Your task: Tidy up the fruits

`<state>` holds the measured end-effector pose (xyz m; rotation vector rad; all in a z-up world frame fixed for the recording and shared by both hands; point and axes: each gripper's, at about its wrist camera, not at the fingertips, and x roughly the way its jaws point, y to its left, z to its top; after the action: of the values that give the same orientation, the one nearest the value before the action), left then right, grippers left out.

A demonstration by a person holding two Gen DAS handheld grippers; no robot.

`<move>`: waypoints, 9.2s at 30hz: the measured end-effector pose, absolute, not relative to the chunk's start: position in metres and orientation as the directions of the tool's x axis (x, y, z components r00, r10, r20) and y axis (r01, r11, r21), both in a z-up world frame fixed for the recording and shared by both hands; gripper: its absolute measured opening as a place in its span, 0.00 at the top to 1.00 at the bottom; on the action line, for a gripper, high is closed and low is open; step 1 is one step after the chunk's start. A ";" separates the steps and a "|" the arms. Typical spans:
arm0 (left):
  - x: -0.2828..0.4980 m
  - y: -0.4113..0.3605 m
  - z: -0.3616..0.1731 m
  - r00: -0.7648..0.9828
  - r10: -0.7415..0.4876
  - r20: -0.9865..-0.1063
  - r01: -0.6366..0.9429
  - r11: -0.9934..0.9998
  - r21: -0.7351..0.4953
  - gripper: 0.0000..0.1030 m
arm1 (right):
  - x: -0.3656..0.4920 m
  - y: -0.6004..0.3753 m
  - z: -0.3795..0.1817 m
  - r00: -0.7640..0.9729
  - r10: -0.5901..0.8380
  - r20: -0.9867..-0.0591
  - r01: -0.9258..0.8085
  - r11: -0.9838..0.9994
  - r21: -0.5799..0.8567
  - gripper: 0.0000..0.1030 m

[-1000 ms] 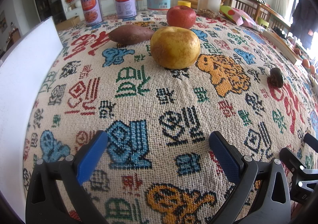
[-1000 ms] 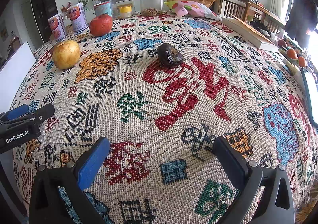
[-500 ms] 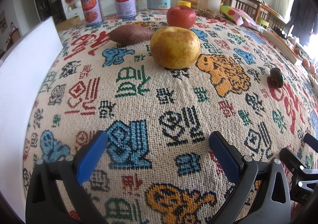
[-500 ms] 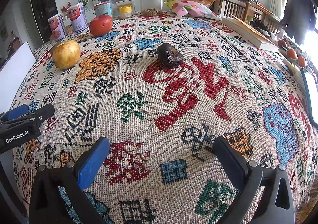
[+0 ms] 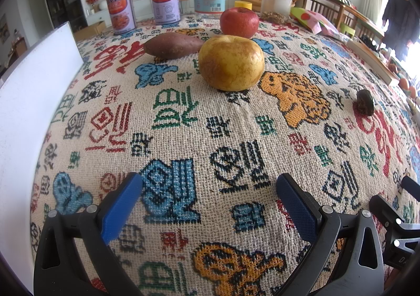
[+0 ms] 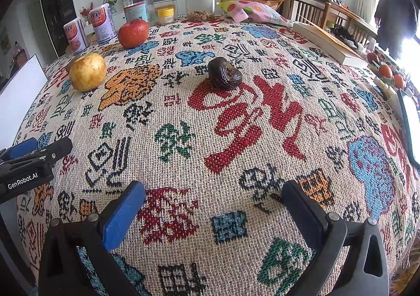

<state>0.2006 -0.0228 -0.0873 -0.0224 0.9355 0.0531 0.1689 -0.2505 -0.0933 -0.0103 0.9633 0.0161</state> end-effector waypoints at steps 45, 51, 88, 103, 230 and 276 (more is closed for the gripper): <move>0.200 -0.022 -0.088 0.592 0.036 -0.805 -0.055 0.998 0.004 0.00 | 0.169 -0.251 -0.093 0.571 0.009 -0.821 -0.017 1.000 -0.001 0.00; 0.201 -0.023 -0.088 0.592 0.036 -0.805 -0.055 0.998 0.004 0.00 | 0.169 -0.251 -0.094 0.571 0.009 -0.821 -0.017 1.000 -0.001 0.00; 0.201 -0.022 -0.088 0.592 0.035 -0.805 -0.054 0.999 0.003 0.00 | 0.169 -0.250 -0.093 0.571 0.009 -0.821 -0.017 1.000 0.000 0.00; 0.201 -0.022 -0.087 0.593 0.035 -0.805 -0.054 0.999 0.003 0.00 | 0.169 -0.251 -0.093 0.571 0.009 -0.821 -0.016 1.000 0.000 0.00; 0.077 0.320 -0.011 0.497 0.021 -0.867 -0.530 0.799 -0.284 0.30 | 0.080 0.151 -0.001 -0.020 0.578 -0.816 -0.807 0.472 0.355 0.57; 0.193 -0.038 -0.084 0.599 0.014 -0.800 -0.012 1.000 0.008 0.03 | 0.192 -0.244 -0.095 0.572 0.044 -0.819 -0.075 0.997 0.001 0.00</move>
<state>0.1928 -0.0381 -0.0840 0.0024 0.9280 0.0147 0.1924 -0.2437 -0.0948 -0.0346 0.9596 0.0697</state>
